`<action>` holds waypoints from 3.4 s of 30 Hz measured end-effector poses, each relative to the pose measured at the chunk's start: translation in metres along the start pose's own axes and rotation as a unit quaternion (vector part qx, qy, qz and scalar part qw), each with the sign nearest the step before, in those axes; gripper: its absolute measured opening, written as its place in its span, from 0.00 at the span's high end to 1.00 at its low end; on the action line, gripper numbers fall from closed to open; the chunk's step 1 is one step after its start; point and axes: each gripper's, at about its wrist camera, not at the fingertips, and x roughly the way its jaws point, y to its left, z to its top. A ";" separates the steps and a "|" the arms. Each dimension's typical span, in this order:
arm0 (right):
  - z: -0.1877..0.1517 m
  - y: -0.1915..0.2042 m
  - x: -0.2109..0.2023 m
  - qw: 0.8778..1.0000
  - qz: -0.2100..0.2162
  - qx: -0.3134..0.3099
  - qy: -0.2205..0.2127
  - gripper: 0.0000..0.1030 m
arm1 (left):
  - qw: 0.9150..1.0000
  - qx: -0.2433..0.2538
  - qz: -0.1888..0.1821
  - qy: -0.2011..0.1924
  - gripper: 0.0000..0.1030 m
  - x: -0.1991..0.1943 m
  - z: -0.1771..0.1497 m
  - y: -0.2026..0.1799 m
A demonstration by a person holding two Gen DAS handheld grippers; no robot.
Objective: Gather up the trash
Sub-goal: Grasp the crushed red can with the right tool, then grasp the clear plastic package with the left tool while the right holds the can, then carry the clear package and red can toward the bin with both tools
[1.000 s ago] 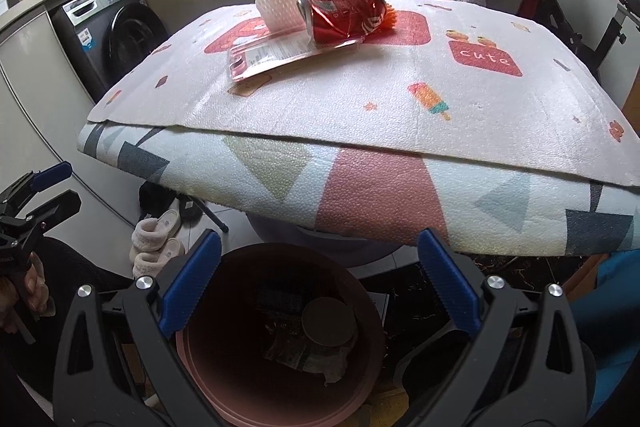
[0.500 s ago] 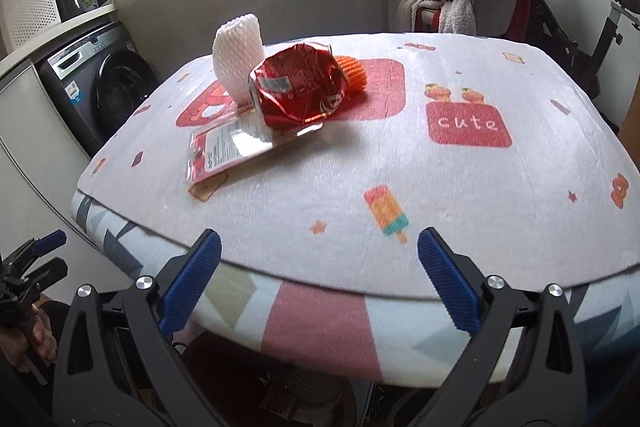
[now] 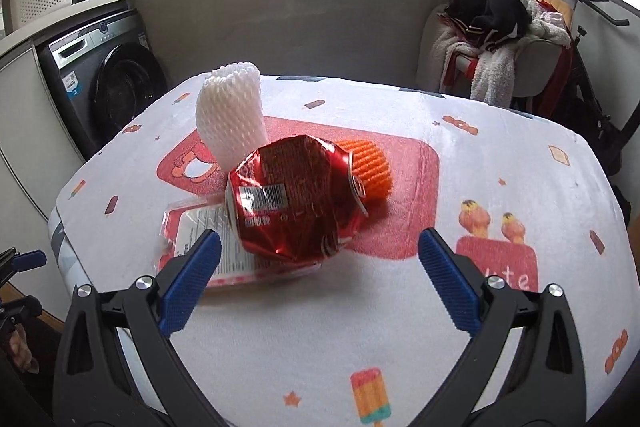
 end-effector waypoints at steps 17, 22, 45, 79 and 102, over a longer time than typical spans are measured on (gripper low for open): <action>0.016 0.022 0.052 0.998 0.034 -0.035 0.031 0.06 | 0.999 -0.033 0.001 0.031 0.07 0.040 -0.004 0.021; 0.015 0.028 0.063 0.998 -0.002 -0.050 0.041 0.06 | 0.998 -0.044 -0.001 0.033 0.07 0.042 -0.003 0.023; -0.008 0.023 0.030 0.991 -0.087 -0.100 0.011 0.09 | 0.975 -0.178 -0.098 0.091 0.28 0.117 0.052 0.018; -0.018 0.005 -0.009 0.998 -0.054 -0.005 -0.007 0.08 | 0.974 -0.091 -0.195 0.072 0.88 0.104 0.097 -0.022; -0.076 0.051 -0.120 0.998 -0.032 0.032 -0.040 0.08 | 0.977 0.048 -0.188 0.090 0.88 -0.012 0.007 -0.044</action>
